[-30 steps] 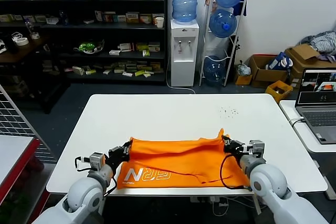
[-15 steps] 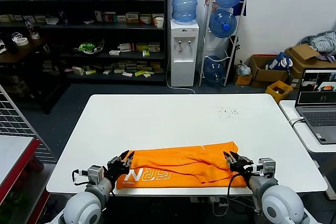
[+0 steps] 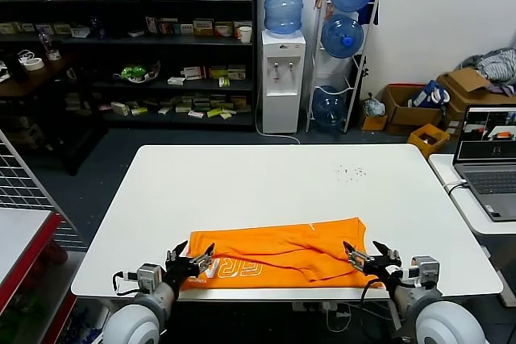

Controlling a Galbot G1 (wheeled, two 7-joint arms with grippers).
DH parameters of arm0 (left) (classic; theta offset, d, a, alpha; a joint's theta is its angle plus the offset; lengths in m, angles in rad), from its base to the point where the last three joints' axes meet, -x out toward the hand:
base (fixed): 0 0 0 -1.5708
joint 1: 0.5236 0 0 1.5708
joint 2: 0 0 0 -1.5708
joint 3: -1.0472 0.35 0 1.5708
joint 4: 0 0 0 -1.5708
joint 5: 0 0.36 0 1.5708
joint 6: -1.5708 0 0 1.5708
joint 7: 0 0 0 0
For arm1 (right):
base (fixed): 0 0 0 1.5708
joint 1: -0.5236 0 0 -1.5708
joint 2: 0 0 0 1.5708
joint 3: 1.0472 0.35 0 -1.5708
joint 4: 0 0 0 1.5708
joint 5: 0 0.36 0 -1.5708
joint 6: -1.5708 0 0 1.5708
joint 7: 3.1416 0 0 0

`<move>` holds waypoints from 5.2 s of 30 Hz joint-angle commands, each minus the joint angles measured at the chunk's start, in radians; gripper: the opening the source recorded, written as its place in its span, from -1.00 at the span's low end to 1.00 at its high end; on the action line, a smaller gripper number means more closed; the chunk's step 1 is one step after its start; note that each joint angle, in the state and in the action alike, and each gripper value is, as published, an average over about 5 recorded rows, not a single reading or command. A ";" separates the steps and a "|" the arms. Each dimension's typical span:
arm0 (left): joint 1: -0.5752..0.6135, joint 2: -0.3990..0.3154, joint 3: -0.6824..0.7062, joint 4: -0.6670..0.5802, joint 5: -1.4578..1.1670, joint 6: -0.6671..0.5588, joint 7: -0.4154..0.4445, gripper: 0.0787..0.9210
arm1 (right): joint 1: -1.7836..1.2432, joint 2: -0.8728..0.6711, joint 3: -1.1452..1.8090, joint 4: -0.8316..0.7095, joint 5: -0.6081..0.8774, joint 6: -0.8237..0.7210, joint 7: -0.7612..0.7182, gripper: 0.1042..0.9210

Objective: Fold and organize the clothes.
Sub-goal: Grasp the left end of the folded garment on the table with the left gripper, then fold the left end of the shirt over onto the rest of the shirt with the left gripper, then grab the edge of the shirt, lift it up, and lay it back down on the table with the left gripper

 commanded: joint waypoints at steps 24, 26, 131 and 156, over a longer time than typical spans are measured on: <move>0.012 -0.048 0.009 0.071 0.044 -0.031 -0.017 -0.34 | -0.041 0.018 0.029 0.016 -0.012 0.008 -0.006 0.76; 0.015 -0.047 0.008 0.059 0.047 -0.033 -0.022 -0.48 | -0.040 0.020 0.028 0.015 -0.014 0.010 -0.007 0.76; -0.027 0.296 -0.127 0.216 -0.259 0.033 0.256 0.77 | -0.013 0.157 -0.009 -0.058 -0.140 0.027 -0.023 0.76; -0.060 0.233 -0.087 0.213 -0.210 0.012 0.248 0.26 | -0.030 0.154 0.004 -0.055 -0.139 0.027 -0.022 0.76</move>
